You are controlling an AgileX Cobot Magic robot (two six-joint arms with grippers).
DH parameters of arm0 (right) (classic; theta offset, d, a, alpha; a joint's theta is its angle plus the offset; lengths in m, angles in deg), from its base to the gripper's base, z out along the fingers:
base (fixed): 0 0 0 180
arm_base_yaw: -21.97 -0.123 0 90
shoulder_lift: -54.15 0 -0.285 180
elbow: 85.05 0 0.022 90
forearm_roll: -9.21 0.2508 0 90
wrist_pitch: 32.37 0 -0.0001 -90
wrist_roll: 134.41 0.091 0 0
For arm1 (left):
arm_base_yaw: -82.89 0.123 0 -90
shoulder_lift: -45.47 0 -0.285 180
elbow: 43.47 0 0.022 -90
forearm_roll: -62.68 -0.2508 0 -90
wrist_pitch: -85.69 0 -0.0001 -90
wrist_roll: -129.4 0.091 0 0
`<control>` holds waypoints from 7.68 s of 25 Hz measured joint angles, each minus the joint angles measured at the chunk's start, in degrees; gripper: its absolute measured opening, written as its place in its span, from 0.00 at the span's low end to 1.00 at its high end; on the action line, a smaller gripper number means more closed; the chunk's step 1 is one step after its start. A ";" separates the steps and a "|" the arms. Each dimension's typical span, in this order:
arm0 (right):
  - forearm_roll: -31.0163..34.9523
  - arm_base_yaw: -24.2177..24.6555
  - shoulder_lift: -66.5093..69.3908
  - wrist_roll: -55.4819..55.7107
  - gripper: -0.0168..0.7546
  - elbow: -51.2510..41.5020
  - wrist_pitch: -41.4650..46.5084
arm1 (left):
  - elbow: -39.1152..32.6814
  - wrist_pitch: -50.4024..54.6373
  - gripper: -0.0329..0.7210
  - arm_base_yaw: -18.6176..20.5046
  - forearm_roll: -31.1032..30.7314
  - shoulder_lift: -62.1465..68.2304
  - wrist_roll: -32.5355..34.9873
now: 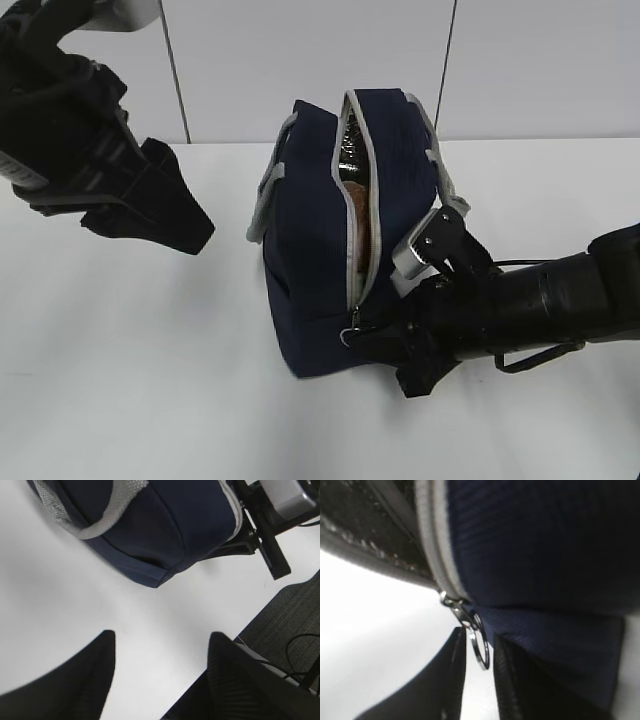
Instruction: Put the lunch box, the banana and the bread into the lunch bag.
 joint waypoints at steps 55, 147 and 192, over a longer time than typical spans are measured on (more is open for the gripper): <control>-36.17 0.00 -21.56 48.14 0.00 13.30 -0.70 | 0.00 -3.24 0.59 0.00 0.87 -0.07 0.28; -33.91 0.00 -21.56 52.20 0.00 20.08 -1.48 | -18.88 -31.81 0.06 0.00 85.26 15.81 97.99; -40.42 8.83 0.71 55.87 0.00 50.31 24.03 | -18.58 -24.37 0.05 0.10 69.61 15.87 83.21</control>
